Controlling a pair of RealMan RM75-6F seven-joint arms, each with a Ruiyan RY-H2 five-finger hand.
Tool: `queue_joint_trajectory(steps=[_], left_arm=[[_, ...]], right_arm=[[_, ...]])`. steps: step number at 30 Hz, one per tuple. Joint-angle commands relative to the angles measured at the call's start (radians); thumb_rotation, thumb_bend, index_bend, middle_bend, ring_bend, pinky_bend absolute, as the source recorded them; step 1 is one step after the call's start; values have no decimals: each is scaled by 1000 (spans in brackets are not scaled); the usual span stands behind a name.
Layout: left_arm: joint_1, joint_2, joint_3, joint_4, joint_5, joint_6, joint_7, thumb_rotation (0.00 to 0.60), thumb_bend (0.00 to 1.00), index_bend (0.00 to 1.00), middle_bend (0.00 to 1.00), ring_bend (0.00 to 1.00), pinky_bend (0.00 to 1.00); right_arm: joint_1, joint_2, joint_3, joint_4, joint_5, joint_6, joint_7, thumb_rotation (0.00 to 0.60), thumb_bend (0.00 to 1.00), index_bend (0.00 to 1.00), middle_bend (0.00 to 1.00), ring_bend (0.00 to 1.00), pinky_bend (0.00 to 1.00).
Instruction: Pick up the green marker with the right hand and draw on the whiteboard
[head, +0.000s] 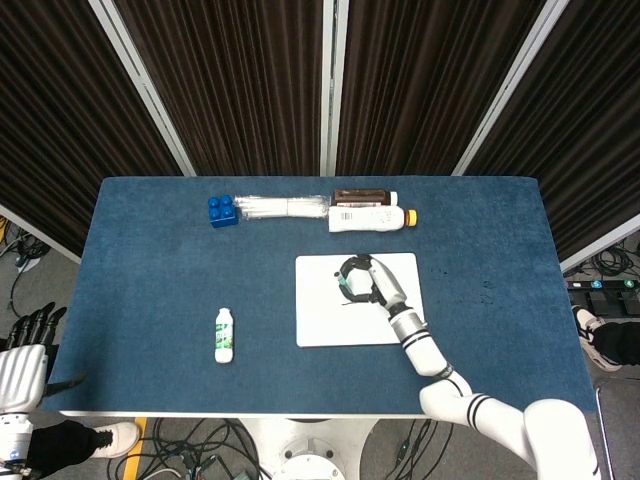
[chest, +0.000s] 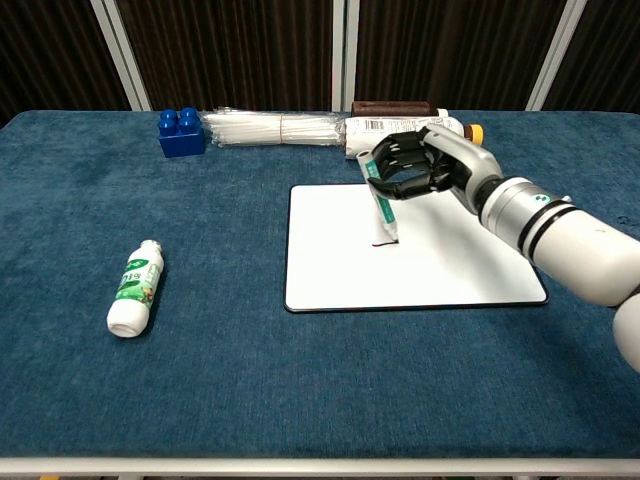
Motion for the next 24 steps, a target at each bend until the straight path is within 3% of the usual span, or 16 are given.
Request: queue_joint_trajectory(steps=[1, 8, 24], left_arm=[[-4, -3, -1, 5, 3, -4, -5, 600, 0, 92, 0, 0, 0], [-7, -6, -2, 11, 9, -2, -8, 600, 0, 91, 0, 0, 0], [6, -5, 3, 19, 0, 1, -22, 600, 0, 91, 0, 0, 0]], right_arm=[[-35, 50, -18, -59, -4, 26, -22, 600, 543, 690, 605, 348, 116], [-27, 61, -16, -141, -14, 34, -25, 600, 541, 691, 601, 346, 117], [12, -44, -11, -34, 4, 6, -48, 600, 541, 691, 599, 347, 116]])
